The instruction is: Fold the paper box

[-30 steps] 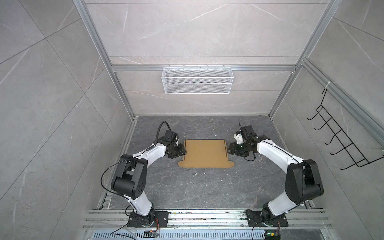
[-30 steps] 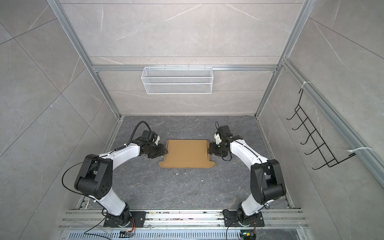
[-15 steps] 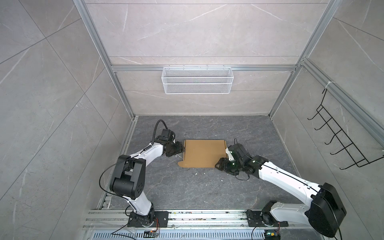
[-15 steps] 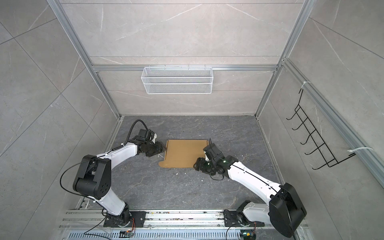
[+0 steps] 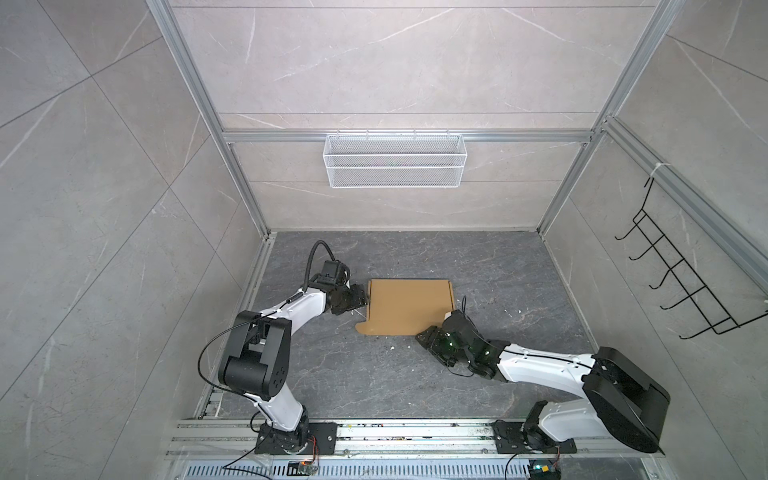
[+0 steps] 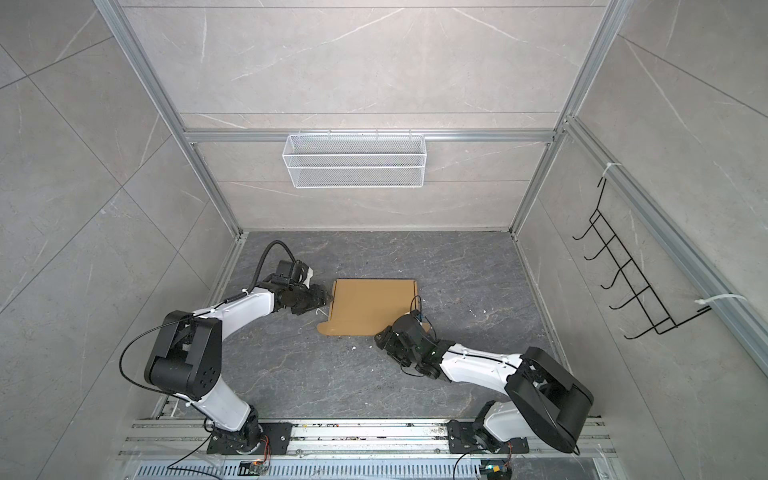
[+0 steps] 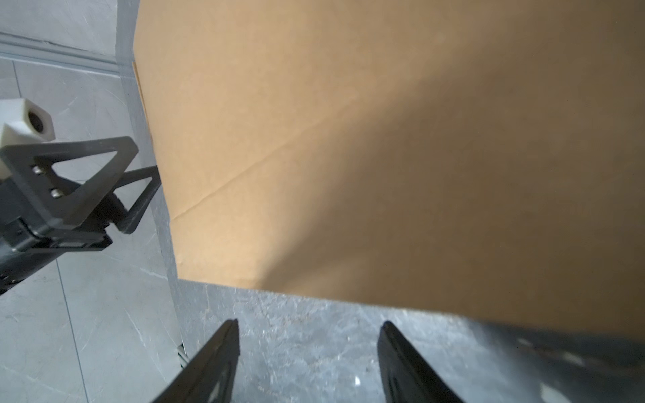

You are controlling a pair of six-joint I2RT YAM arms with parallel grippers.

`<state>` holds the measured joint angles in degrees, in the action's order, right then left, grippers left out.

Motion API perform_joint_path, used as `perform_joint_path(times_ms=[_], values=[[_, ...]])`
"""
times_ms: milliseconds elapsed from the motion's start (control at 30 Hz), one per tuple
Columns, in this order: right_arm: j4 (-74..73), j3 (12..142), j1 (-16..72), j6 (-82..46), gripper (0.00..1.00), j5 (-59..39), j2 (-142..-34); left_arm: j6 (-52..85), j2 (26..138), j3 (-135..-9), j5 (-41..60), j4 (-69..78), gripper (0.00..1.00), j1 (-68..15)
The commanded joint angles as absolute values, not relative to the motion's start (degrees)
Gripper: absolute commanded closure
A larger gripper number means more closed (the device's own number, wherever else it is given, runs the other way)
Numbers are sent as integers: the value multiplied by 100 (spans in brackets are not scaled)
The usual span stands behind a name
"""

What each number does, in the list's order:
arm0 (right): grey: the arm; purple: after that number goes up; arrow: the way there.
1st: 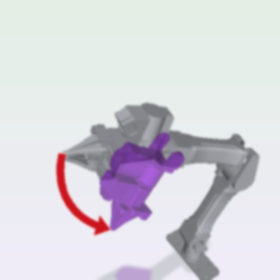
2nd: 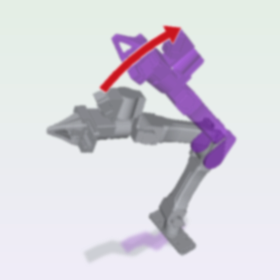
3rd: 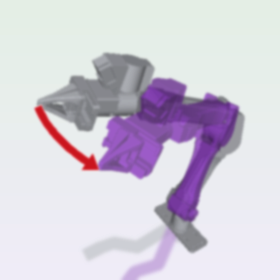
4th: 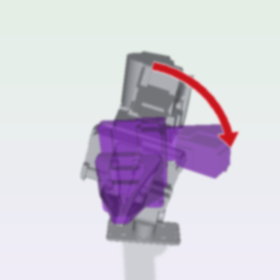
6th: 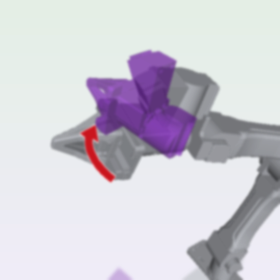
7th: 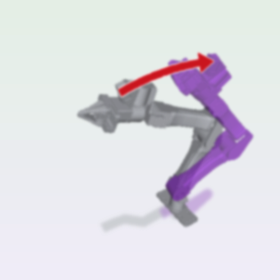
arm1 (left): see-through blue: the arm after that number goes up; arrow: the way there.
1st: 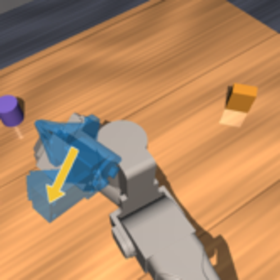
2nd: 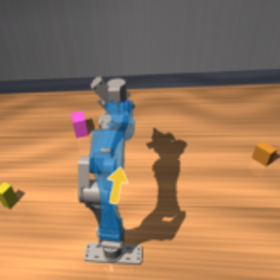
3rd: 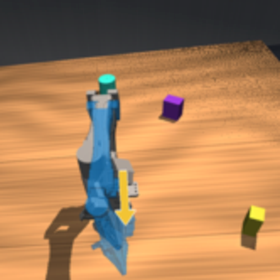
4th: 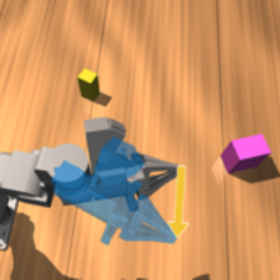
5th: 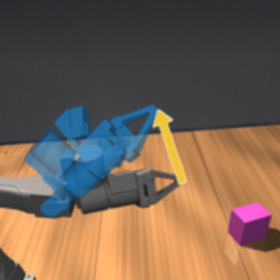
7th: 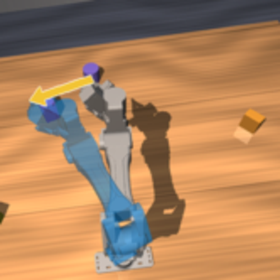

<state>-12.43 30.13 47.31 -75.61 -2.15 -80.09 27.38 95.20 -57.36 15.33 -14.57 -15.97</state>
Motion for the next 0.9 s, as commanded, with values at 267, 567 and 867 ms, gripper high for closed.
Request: perform_joint_path(times_ms=[267, 567, 867], values=[[-2466, 2706, 4852, -8328, 39, 687, -8273, 2659, 9299, -5723, 1586, -1327, 27, -1558], [-2769, 2742, 4859, -8183, 45, 898, -8380, 2634, 9271, -5715, 1591, -1354, 27, -1558], [-2587, 2918, 4852, -7840, 45, 1028, -8132, 2625, 9191, -5738, 1553, -1376, 27, -1559]])
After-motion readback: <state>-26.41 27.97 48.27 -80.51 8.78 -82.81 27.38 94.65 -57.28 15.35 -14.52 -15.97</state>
